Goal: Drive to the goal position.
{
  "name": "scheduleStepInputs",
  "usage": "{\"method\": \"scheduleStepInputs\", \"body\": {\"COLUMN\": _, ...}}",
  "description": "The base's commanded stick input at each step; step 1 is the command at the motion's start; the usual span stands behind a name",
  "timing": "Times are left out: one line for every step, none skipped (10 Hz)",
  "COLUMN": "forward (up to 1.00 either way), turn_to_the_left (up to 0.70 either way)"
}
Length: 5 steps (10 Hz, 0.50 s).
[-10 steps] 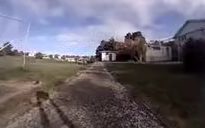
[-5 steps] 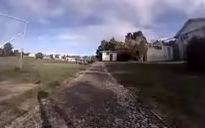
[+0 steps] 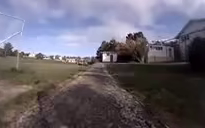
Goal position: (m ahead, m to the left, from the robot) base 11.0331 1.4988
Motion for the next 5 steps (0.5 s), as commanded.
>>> {"method": "scheduleStepInputs", "body": {"forward": 0.7, "turn_to_the_left": 0.0}}
{"method": "scheduleStepInputs", "body": {"forward": 0.7, "turn_to_the_left": 0.0}}
{"method": "scheduleStepInputs", "body": {"forward": 0.7, "turn_to_the_left": 0.0}}
{"method": "scheduleStepInputs", "body": {"forward": 0.7, "turn_to_the_left": 0.0}}
{"method": "scheduleStepInputs", "body": {"forward": 0.7, "turn_to_the_left": 0.0}}
